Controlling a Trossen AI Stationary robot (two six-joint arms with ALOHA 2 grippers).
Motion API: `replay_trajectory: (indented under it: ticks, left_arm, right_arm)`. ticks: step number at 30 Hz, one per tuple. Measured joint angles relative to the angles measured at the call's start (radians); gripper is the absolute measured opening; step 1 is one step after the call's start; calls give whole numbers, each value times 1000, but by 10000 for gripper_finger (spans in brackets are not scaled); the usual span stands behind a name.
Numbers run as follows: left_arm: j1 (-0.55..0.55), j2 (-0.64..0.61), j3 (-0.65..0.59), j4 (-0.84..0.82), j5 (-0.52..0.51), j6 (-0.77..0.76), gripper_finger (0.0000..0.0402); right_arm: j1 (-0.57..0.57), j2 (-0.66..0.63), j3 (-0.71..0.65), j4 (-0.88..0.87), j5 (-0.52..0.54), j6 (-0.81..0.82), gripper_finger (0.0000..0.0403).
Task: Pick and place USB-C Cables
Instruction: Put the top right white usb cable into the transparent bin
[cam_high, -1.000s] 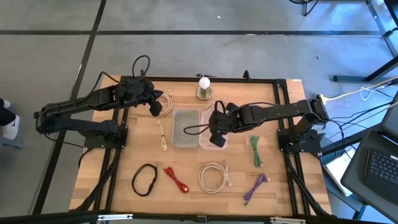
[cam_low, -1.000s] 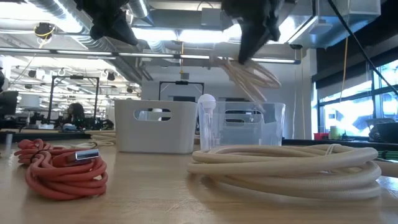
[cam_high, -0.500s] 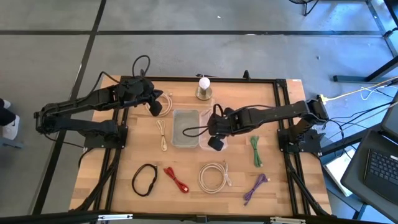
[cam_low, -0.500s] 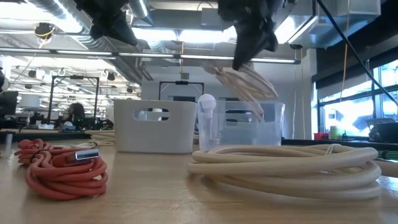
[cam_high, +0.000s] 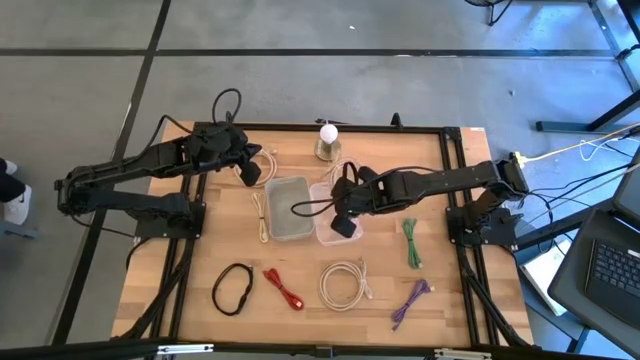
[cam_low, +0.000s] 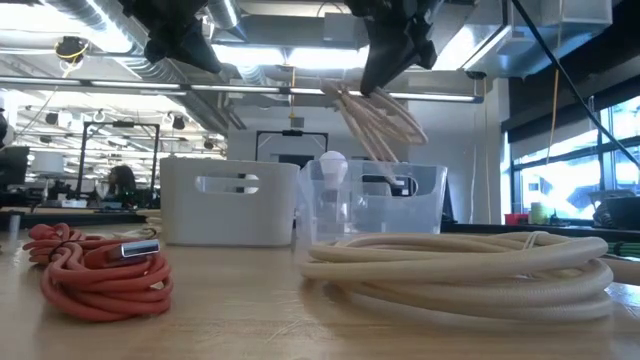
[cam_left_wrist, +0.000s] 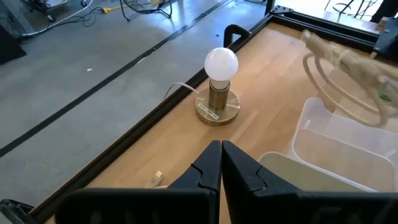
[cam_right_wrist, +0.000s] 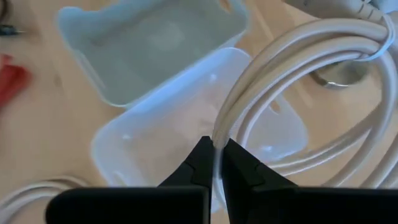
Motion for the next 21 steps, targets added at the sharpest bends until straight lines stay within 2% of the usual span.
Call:
replay_trajectory:
  ticks: [6, 11, 21]
  left_arm:
    - [0, 0, 0, 0, 0, 0, 4]
    - [0, 0, 0, 1, 0, 0, 4]
    - [0, 0, 0, 23, 2, 0, 4]
  right_arm:
    - [22, 0, 0, 82, -33, -1, 14]
    - [23, 11, 0, 84, -25, -18, 14]
    - [-10, 149, 0, 93, -76, -108, 14]
